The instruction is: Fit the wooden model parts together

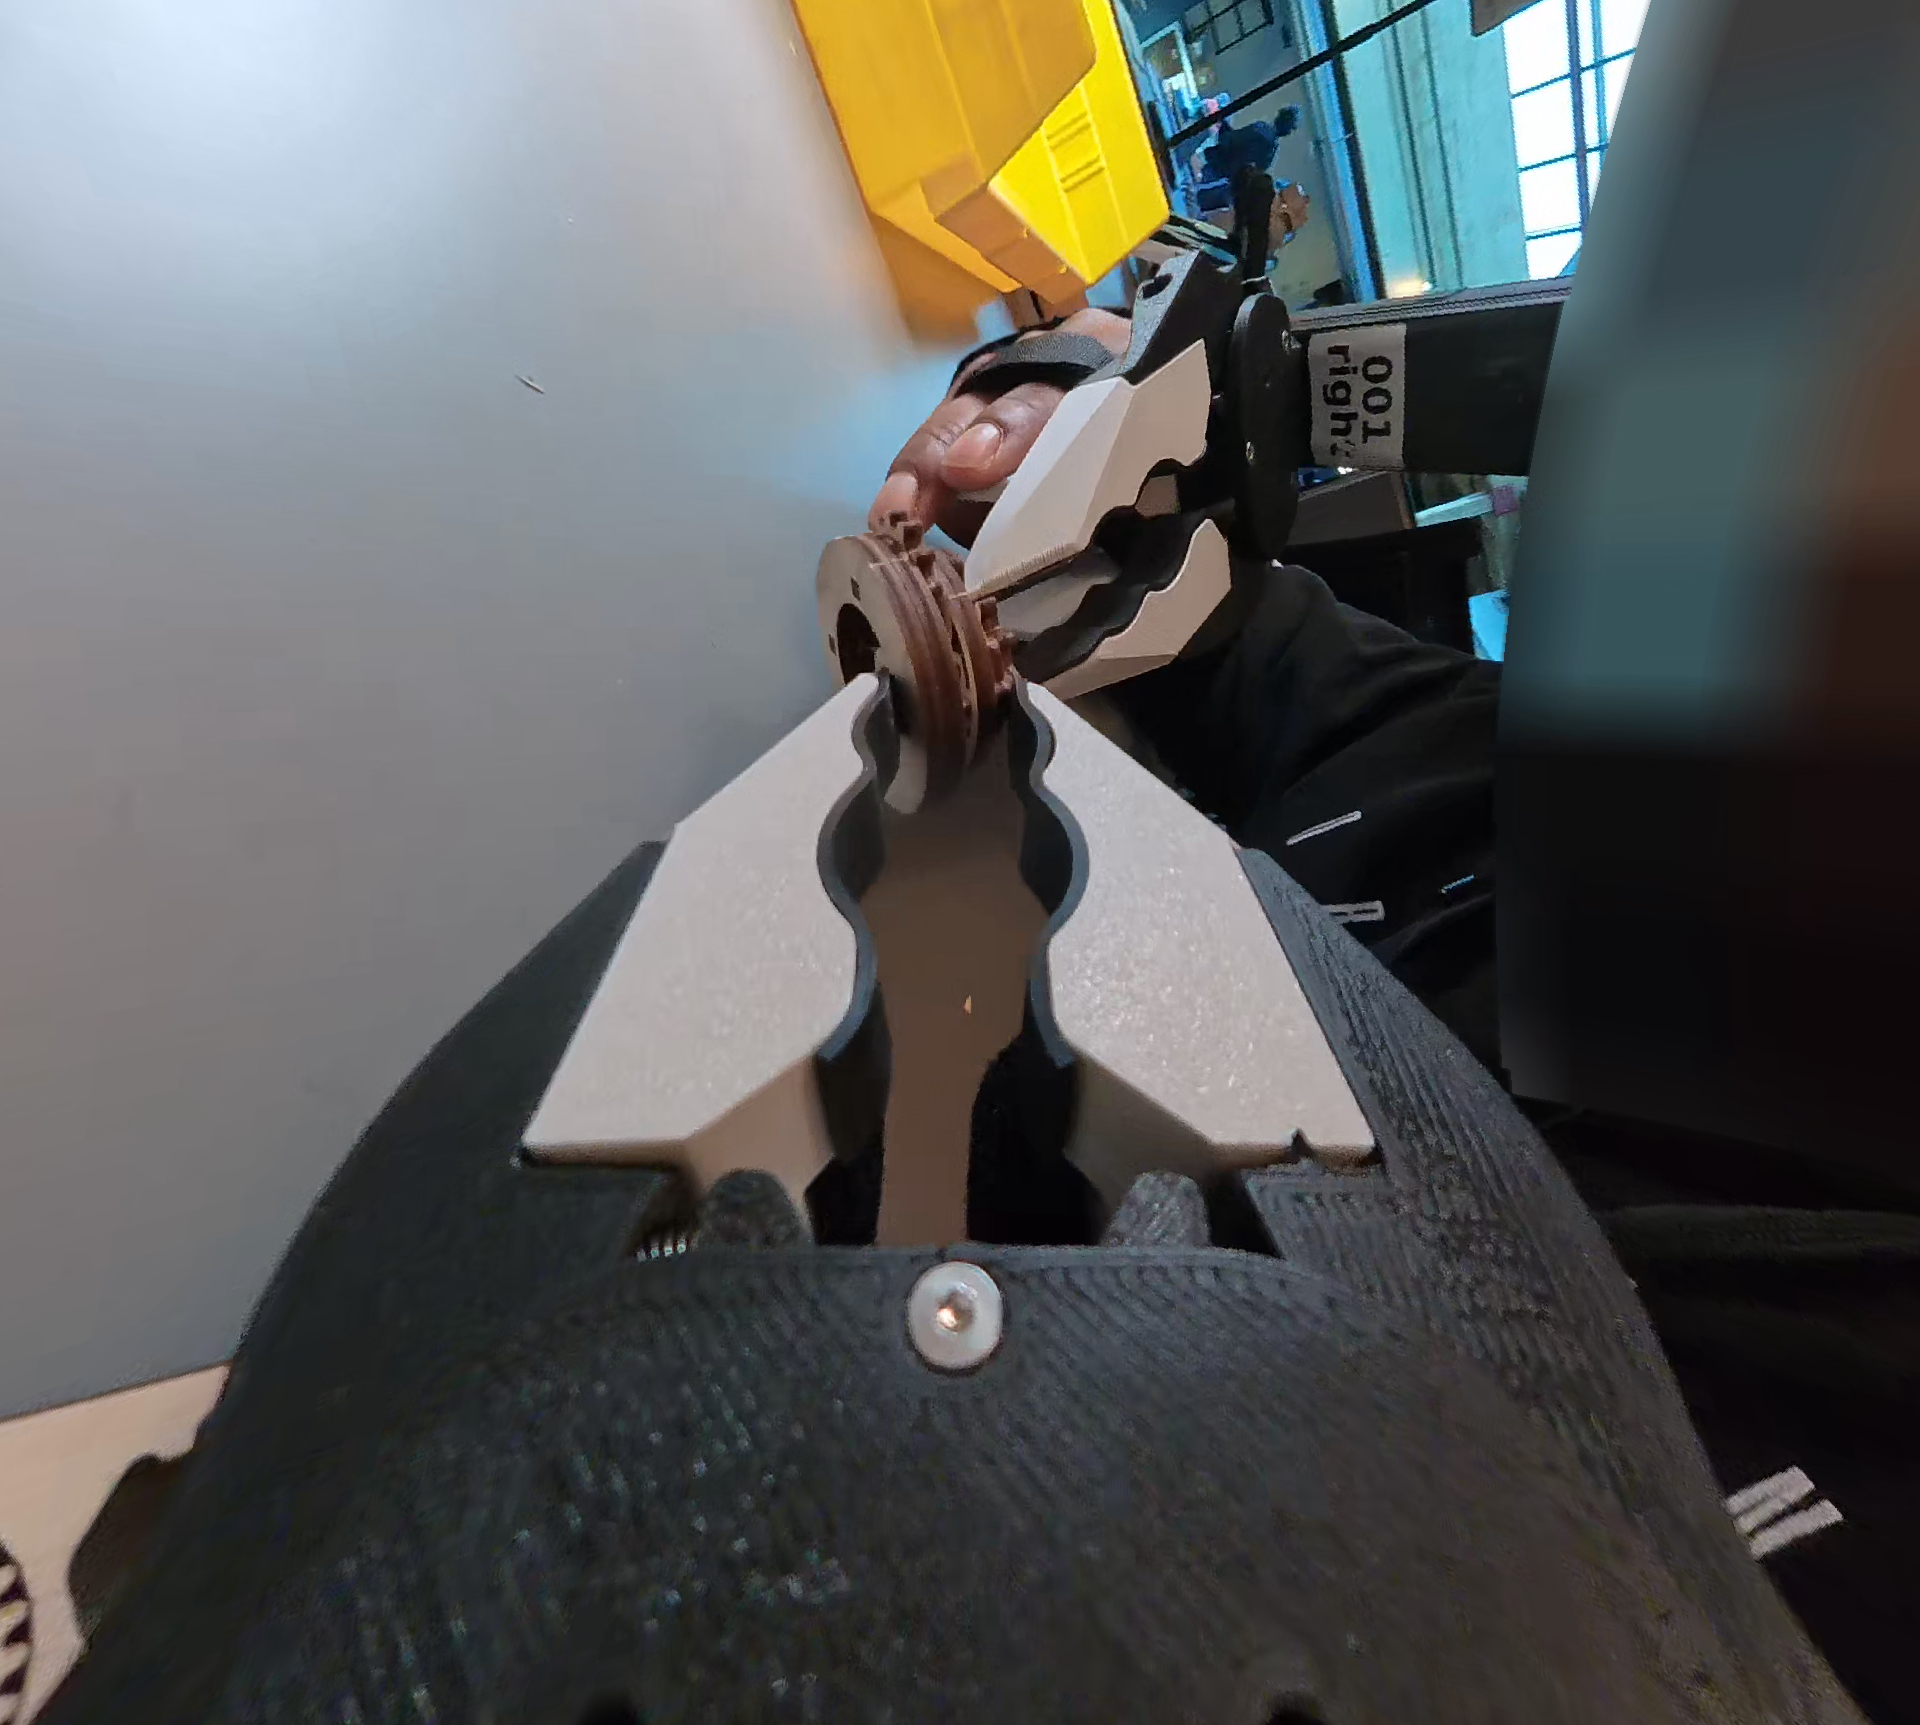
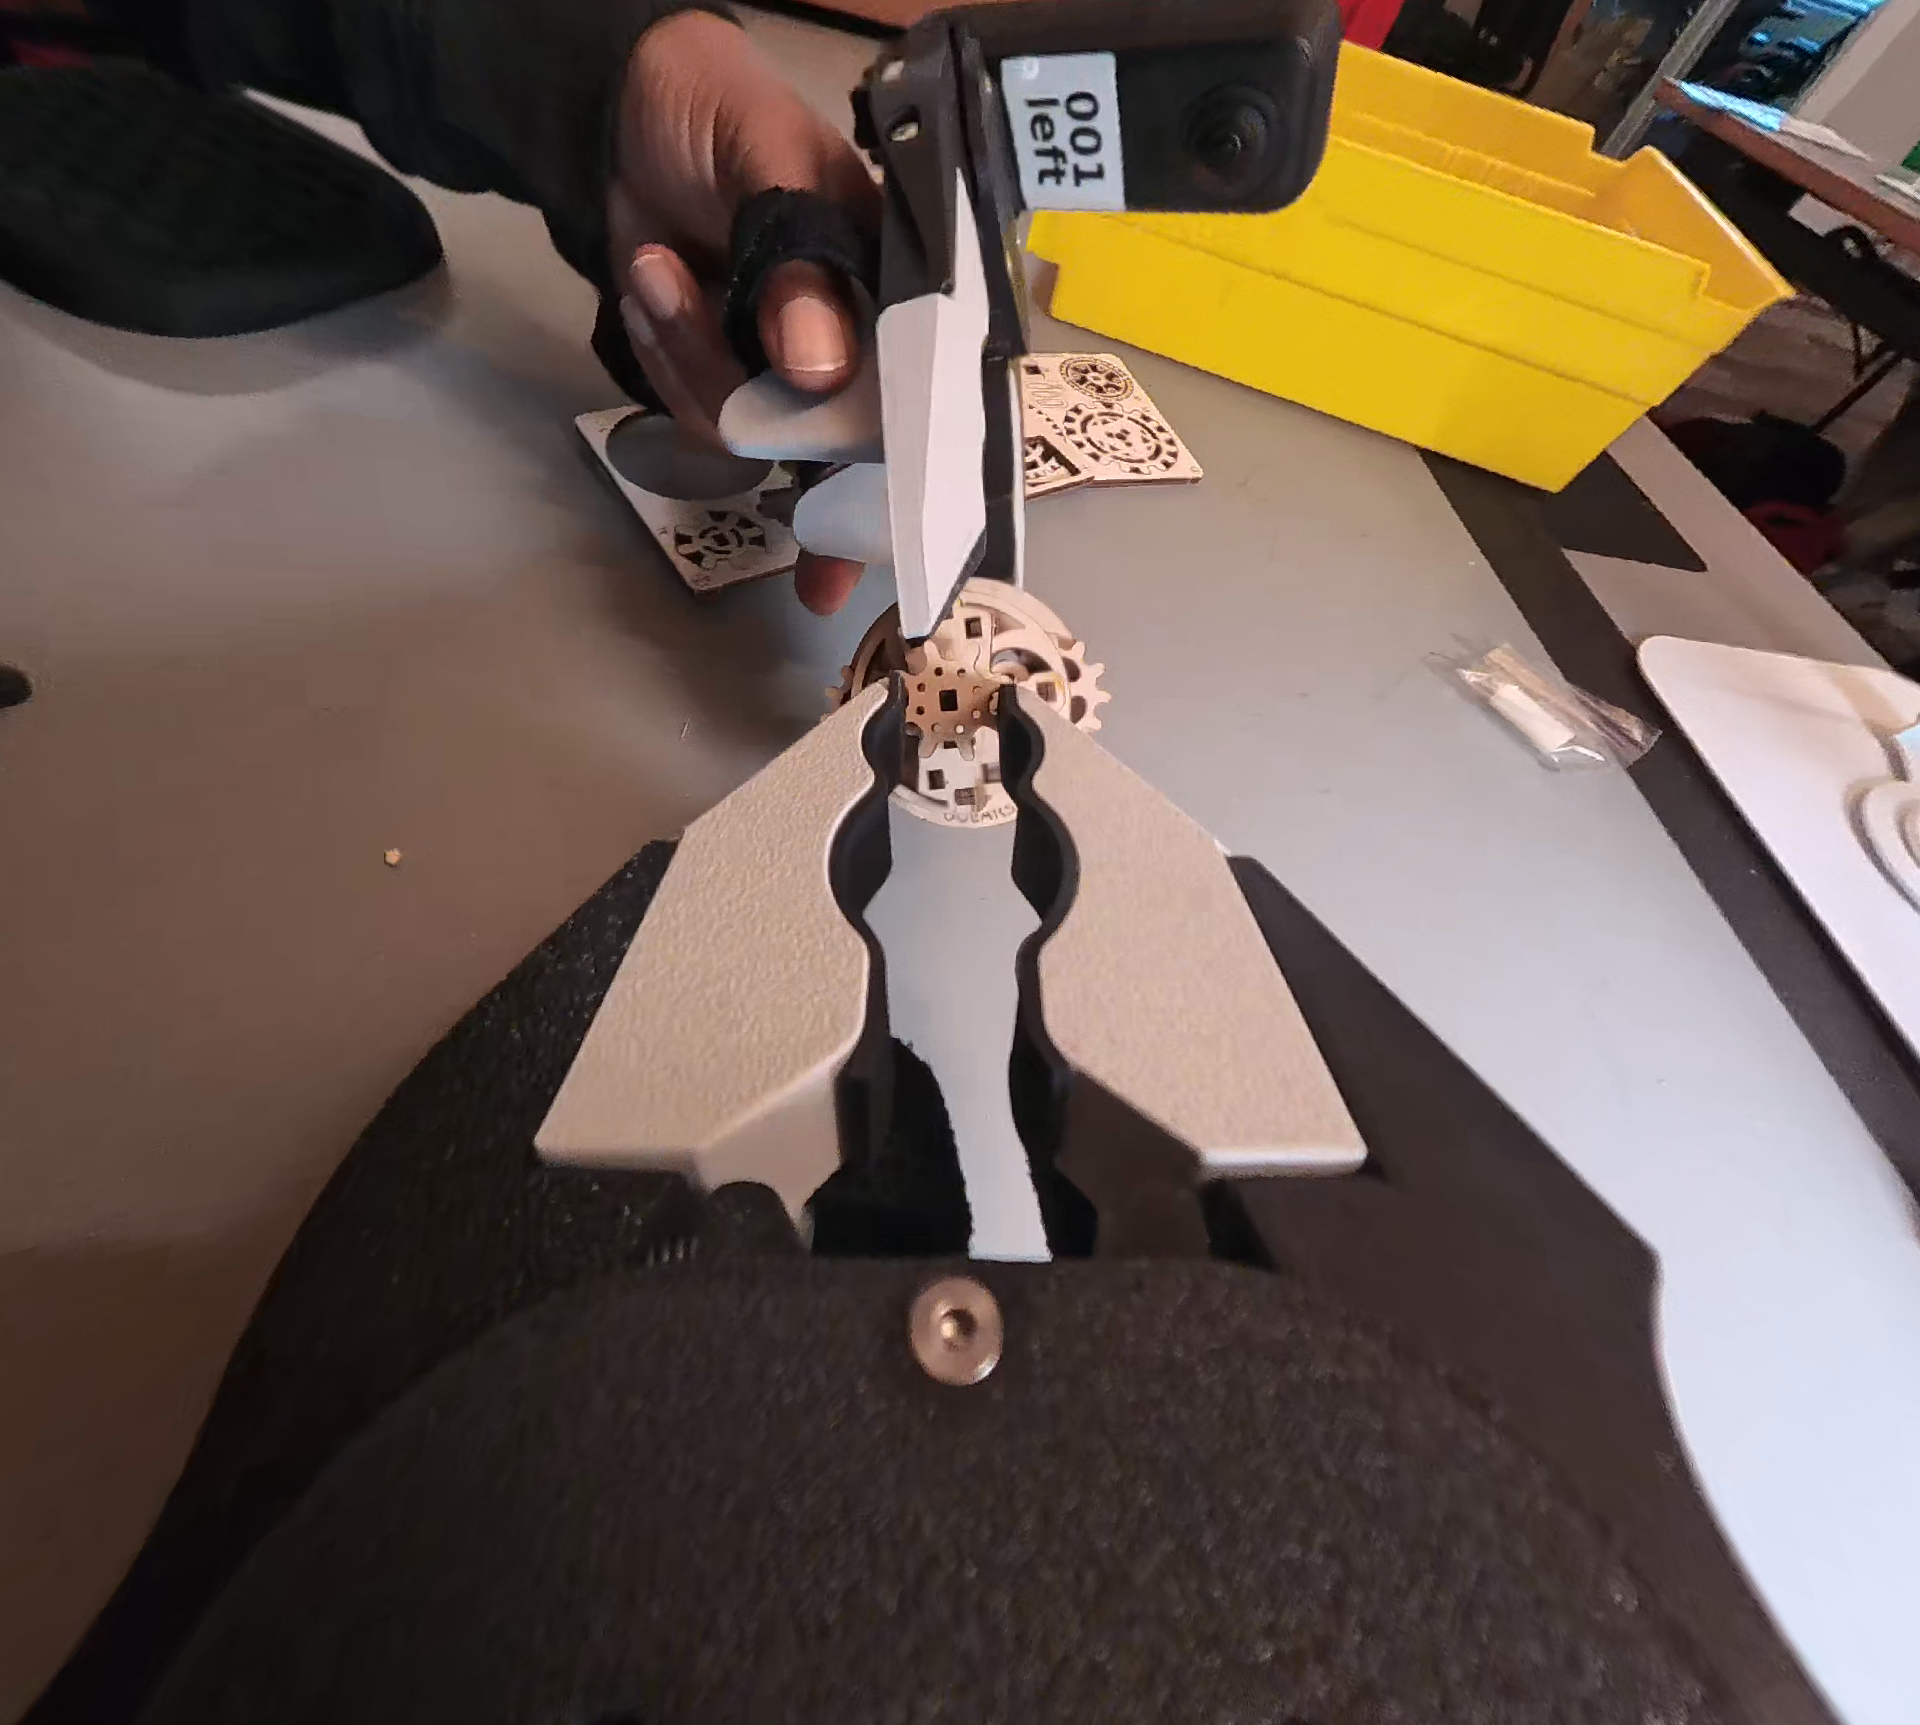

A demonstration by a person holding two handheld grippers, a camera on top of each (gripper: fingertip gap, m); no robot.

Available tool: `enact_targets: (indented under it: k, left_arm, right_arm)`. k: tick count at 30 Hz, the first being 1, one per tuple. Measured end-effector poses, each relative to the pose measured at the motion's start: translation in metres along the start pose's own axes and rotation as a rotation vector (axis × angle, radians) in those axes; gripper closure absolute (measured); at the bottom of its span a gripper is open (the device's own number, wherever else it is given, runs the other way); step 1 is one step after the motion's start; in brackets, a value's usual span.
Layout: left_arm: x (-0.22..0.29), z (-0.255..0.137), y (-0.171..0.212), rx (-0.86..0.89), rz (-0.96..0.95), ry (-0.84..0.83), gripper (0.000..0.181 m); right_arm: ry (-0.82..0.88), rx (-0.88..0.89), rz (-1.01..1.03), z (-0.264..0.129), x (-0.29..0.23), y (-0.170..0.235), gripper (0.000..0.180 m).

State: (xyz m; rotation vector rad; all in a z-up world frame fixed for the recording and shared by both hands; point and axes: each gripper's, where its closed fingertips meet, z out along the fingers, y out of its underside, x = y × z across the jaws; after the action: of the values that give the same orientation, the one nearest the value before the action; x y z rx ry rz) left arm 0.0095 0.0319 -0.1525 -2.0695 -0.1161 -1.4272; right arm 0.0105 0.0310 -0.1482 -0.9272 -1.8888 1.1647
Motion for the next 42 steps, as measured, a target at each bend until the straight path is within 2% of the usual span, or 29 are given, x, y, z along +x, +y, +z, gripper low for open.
enact_targets:
  k: [5, 9, 13, 20, 25, 34, 42]
  left_arm:
    - [0.001, -0.003, -0.006, 0.038, -0.015, 0.003, 0.161]
    - [0.004, -0.003, -0.005, 0.057, -0.049, 0.034, 0.161]
    - [0.004, -0.002, -0.005, 0.047, -0.051, 0.034, 0.161]
    - [0.007, -0.003, -0.006, 0.055, -0.027, 0.032, 0.161]
    - [0.006, -0.004, 0.001, 0.010, 0.010, -0.011, 0.161]
    - [0.012, -0.005, 0.006, 0.014, -0.040, 0.051, 0.161]
    - [0.008, -0.005, 0.009, 0.007, -0.059, 0.024, 0.161]
  right_arm:
    - [0.014, 0.049, 0.150, 0.000, 0.008, -0.003, 0.164]
    - [0.017, 0.033, 0.027, 0.000, 0.003, -0.004, 0.164]
    - [0.007, 0.051, -0.006, -0.001, 0.003, -0.005, 0.164]
    - [0.020, 0.085, 0.047, -0.002, 0.004, -0.008, 0.164]
    - [0.027, 0.069, -0.065, 0.000, -0.003, -0.006, 0.164]
    - [-0.003, 0.129, -0.085, -0.001, -0.009, -0.011, 0.163]
    - [-0.003, 0.101, -0.124, 0.001, -0.012, -0.007, 0.163]
